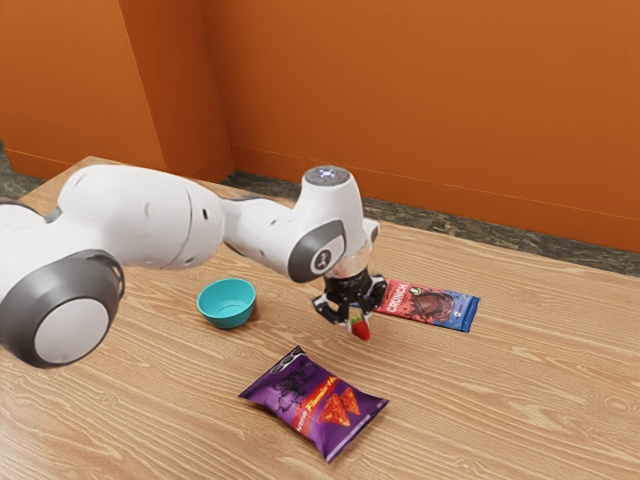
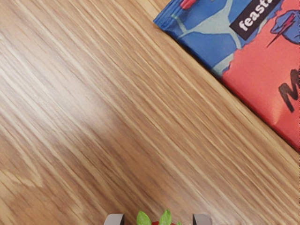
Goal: Take strawberry from the bowl
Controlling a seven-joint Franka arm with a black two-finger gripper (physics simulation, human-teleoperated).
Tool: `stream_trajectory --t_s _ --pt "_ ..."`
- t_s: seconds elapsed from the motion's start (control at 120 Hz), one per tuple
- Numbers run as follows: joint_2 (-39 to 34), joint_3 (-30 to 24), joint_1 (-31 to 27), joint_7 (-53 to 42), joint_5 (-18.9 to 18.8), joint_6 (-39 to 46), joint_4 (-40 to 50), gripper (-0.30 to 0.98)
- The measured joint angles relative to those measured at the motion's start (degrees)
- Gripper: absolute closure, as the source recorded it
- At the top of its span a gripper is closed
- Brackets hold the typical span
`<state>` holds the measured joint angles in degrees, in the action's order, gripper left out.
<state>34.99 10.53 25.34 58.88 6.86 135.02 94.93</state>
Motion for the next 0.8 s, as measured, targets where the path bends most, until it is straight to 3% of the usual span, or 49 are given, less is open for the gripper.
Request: stream_trajectory --t_s 0.117,0.233,0.383,0.567,0.7,0.8 --pt "0.06 -0.06 0.03 -0.67 0.57 0.3 -0.06 0.39" --pt "-0.21 -0.03 0.06 -1.29 0.86 0.39 -0.03 0.23" --pt "-6.99 0.99 -0.61 -2.5 0.59 -4.9 0.27 0.13" --pt "-18.66 8.28 -1.21 -7.89 -1.83 -18.06 -3.72 0.06" --pt "-27.24 8.45 -10.79 -17.02 -3.69 -28.56 -4.78 0.04" --pt "-30.5 1.66 -20.88 -23.45 -5.13 -33.68 -4.86 0.03"
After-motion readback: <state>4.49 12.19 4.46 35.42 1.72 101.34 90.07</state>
